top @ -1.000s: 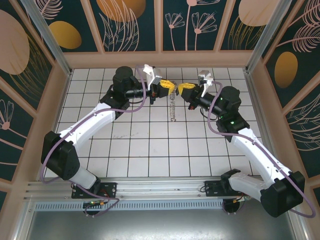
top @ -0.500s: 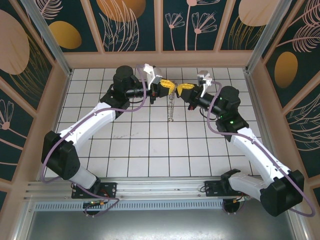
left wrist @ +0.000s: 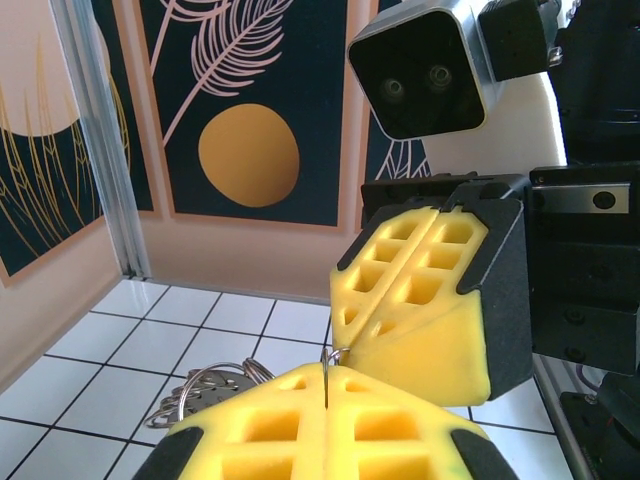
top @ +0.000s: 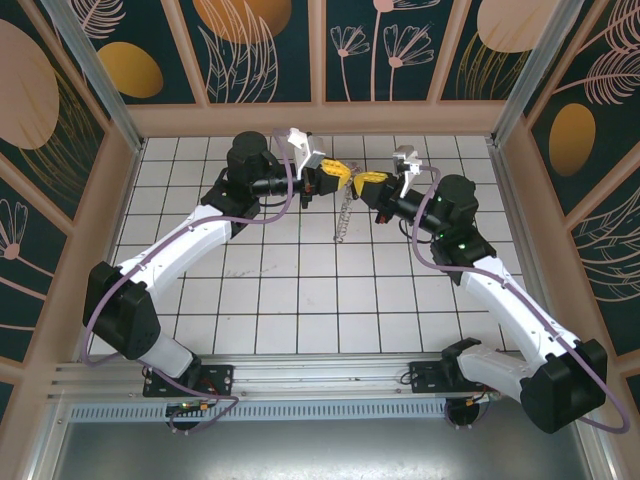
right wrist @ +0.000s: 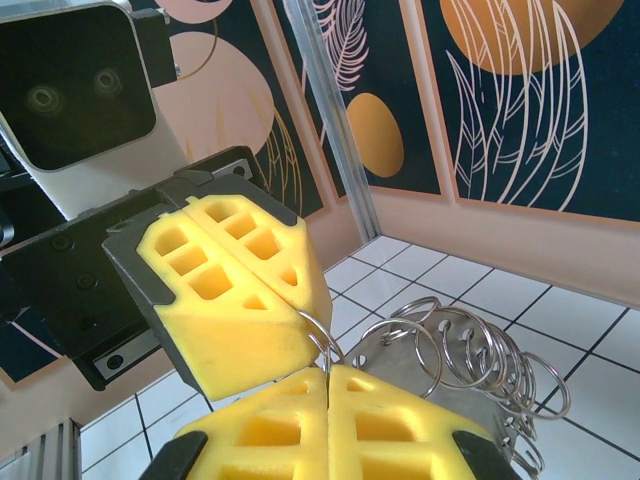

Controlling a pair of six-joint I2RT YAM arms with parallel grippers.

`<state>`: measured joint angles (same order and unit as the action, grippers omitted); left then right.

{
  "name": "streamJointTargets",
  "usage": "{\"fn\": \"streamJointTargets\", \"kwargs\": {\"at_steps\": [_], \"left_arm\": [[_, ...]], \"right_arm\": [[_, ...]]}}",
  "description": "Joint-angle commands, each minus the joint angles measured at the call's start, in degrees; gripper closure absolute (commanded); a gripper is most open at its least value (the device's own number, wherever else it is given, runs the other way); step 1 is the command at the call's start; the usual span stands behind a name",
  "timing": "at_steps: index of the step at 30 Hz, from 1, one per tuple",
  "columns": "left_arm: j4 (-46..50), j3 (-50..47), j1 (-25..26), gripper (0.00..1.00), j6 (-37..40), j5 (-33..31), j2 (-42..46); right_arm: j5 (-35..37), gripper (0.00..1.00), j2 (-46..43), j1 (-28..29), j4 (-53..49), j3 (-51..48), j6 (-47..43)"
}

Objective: Put the keys on the keyring

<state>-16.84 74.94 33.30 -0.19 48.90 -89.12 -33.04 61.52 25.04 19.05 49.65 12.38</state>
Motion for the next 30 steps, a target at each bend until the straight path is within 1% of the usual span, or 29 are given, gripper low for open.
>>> {"fn": "streamJointTargets", "kwargs": {"at_steps": [1,10,23,30], "left_arm": [[-3.57,1.81,0.39,1.0,0.32,1.77,0.41],[-5.13,0.83,0.37,1.0,0.01,0.91,1.73],[-5.66,0.74,0.4,1.0,-0.51,0.08,1.27],[-8.08,-0.12,0.44,1.0,-1.78,-1.28,1.31]], "right_arm": [[0.26,1.0,-0.32,-1.07,0.82,0.1,-0.08],[-0.36,1.0,-2.43,-3.32,0.56,-2.75,1.06],[-3.08,1.0,-3.69,-3.43,0.8,-2.88,2.02],[-4.14,1.0,-3.07,-3.42,2.08,-3.36,3.01]]}}
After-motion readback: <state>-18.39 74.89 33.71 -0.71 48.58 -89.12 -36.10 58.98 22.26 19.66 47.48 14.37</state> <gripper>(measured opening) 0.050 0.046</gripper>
